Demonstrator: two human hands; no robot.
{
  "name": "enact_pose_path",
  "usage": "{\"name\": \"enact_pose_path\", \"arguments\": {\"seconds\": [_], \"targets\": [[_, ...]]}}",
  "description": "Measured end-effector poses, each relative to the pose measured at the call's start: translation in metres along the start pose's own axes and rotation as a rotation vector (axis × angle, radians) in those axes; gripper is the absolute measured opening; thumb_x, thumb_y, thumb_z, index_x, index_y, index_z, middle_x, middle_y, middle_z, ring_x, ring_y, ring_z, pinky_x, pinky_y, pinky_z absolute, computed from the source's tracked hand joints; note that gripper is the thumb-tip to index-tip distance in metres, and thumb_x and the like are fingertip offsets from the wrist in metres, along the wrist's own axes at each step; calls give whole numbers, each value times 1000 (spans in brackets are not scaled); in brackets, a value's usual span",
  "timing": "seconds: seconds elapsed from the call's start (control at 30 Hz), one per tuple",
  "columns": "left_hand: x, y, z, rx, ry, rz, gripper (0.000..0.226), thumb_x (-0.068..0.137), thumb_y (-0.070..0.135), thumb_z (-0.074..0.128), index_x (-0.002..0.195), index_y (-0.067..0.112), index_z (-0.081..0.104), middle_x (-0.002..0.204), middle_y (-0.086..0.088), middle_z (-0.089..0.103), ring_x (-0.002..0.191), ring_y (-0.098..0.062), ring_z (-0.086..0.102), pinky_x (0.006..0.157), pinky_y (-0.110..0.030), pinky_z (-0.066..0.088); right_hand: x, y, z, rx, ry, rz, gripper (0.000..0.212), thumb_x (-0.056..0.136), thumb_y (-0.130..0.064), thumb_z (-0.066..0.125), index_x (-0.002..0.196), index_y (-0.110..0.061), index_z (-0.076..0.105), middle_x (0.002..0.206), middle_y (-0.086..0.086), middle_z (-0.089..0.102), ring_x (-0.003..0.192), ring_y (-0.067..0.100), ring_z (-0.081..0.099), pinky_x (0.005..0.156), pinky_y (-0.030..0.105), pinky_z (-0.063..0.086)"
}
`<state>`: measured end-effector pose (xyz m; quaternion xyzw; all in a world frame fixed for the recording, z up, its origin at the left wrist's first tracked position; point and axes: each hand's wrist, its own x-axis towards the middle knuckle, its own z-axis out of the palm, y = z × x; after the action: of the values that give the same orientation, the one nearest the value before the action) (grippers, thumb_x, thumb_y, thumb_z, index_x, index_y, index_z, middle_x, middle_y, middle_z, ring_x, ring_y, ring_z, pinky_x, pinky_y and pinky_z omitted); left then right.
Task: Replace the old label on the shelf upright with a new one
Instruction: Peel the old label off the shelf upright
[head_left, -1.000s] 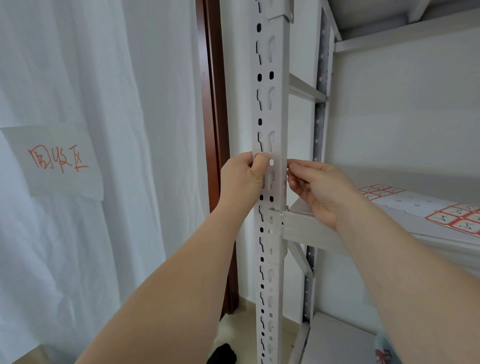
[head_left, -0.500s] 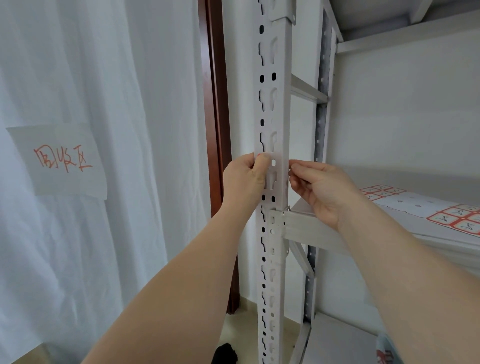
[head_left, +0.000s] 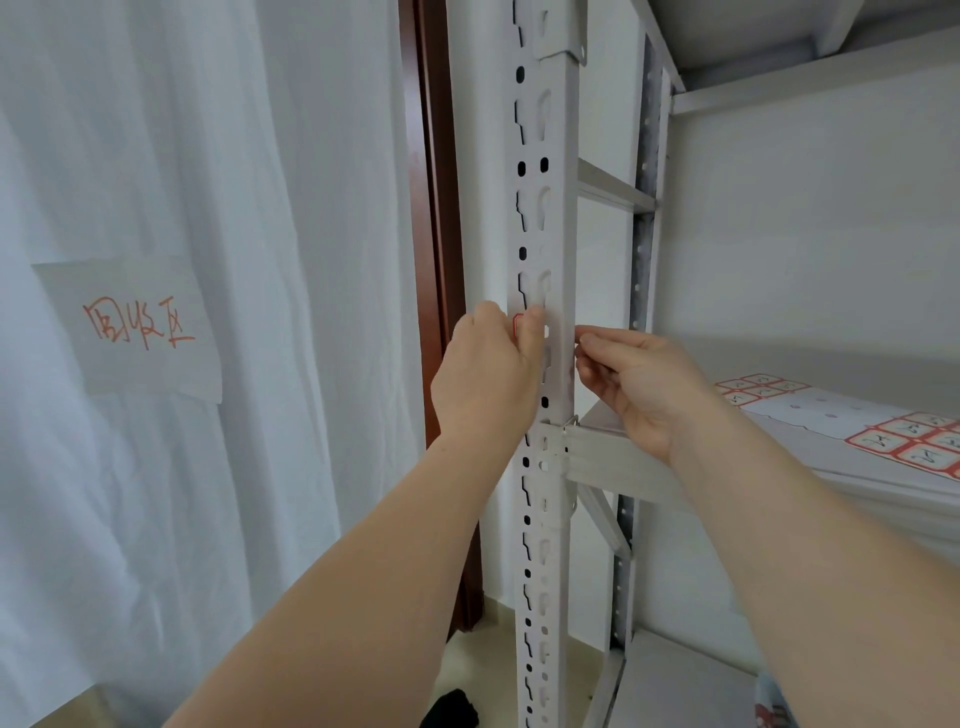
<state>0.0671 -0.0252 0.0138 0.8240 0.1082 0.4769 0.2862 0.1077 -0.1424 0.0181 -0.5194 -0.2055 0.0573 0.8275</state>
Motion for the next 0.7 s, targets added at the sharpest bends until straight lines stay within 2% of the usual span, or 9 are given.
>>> {"name": "enact_pose_path", "arguments": {"seconds": [0.1,0.17,0.27,0.4,0.53,0.7], "targets": [[2,5,-5,175,-2,50,36,99,36,29,70,19,41,71,6,45,64,-17,44,51,-29,26,0,0,0,-10,-8,0,19,91,3,54,83,-5,69,68,3,64,61,12,51,56,11,52],[3,7,-7,269,-2,80,31,100,30,28,79,17,47,75,4,47,66,-20,46,49,-27,24,-1,0,0,-5,-5,3,19,91,3,54,83,-5,69,66,2,65,61,12,50,56,11,51],[2,13,-8,379,-35,106,21,98,18,33,90,16,53,72,4,44,72,-21,47,54,-25,30,-1,0,0,-7,-3,5,20,91,3,54,81,-6,69,59,-3,67,60,12,51,55,11,51],[3,24,-11,442,-72,76,16,95,9,37,86,14,50,66,5,37,66,-22,47,54,-26,31,-1,0,0,-13,-11,2,22,91,3,54,79,-7,69,58,-5,68,61,11,51,56,11,51],[5,33,-12,414,-78,31,15,93,10,39,81,14,46,64,3,38,54,-15,37,46,-24,23,-1,-1,-1,-9,-13,1,24,91,3,53,76,-8,69,56,-6,67,62,12,51,56,11,52],[7,30,-8,282,-33,28,35,95,21,36,61,15,35,59,2,42,50,-15,35,46,-27,22,-2,0,-1,-9,-16,-4,25,91,4,53,76,-9,69,55,-7,67,61,11,52,57,10,52]]}}
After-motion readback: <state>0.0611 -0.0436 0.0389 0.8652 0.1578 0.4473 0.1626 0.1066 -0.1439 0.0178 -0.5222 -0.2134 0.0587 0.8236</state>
